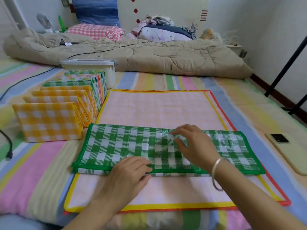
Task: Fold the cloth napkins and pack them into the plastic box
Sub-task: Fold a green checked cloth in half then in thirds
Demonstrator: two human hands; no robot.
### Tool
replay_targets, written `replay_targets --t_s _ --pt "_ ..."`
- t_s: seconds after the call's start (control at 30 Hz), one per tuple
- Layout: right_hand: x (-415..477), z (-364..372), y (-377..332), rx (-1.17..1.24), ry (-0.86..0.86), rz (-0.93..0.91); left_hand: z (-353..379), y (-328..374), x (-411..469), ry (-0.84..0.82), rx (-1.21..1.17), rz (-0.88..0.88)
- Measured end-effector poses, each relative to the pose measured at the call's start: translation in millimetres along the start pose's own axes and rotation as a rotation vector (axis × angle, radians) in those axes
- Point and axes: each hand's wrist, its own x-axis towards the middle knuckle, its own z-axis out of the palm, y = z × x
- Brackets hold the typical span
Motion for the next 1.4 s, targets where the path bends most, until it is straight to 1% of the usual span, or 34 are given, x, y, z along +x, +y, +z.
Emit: replay_targets --t_s 0.07,0.2,0.3,0.37,0.4,0.53,0.6,0.7,0.73,0.8,0.87,0.93,1.0,1.03,1.13,1.17,1.27,1.4 --pt "25.9 0.0 0.2 -0.053 -0.148 0.006 -1.6 2.4 1.2 -0.008 0.003 0.0" --pt "47.1 9.0 -13.1 -0.192 -0.388 -0.085 -5.1 7.4 1.8 0.01 0.08 0.021" --pt "40.4 20.2 -16.1 -0.162 -0.54 -0.072 -6.5 17.8 1.9 0.019 0.219 0.102" --pt "37.2 23.0 -14.4 -0.094 -0.566 -0.04 -5.0 22.0 0.2 -0.018 0.253 0.159" --pt "37.0 23.1 -13.4 -0.073 -0.555 -0.026 -5.0 22.8 0.0 -0.037 0.259 0.158" --pt "35.6 18.6 -9.2 -0.005 -0.501 0.013 -4.6 21.3 1.1 -0.039 0.285 0.088" --pt "29.9 14.5 -6.3 -0.004 -0.495 -0.034 -4.7 21.5 1.4 -0.022 0.287 0.014" --pt "16.6 9.2 -2.7 -0.095 -0.536 -0.136 0.4 21.7 -1.2 -0.024 0.298 -0.04" --pt "11.9 9.7 -0.8 -0.123 -0.53 -0.16 1.7 22.7 -1.4 -0.027 0.294 -0.046" --pt "3.8 14.0 4.9 -0.115 -0.451 -0.194 4.5 23.7 0.1 -0.04 0.29 -0.034" --pt "-2.0 18.8 10.1 -0.097 -0.323 -0.234 6.1 21.5 2.7 -0.042 0.296 0.018" --pt "-7.1 22.3 11.4 -0.058 -0.178 -0.265 6.7 18.3 6.1 -0.101 0.262 0.047" --pt "-9.9 24.0 10.2 -0.017 -0.019 -0.24 6.6 14.3 9.8 -0.176 0.231 0.074" --pt "-9.9 24.1 9.1 -0.002 0.029 -0.207 6.6 13.4 12.8 -0.188 0.224 0.09" --pt "-9.8 25.5 7.8 0.028 0.081 -0.135 10.6 12.8 22.5 -0.154 0.25 0.137" --pt "-10.5 26.4 8.0 0.027 0.085 -0.135 13.1 13.5 24.9 -0.123 0.262 0.162" --pt "-15.8 28.1 6.6 0.024 0.096 -0.141 17.4 19.2 27.5 -0.08 0.264 0.156" --pt "-24.6 30.6 4.7 0.0 0.16 -0.146 18.7 23.5 22.0 -0.037 0.314 0.172"
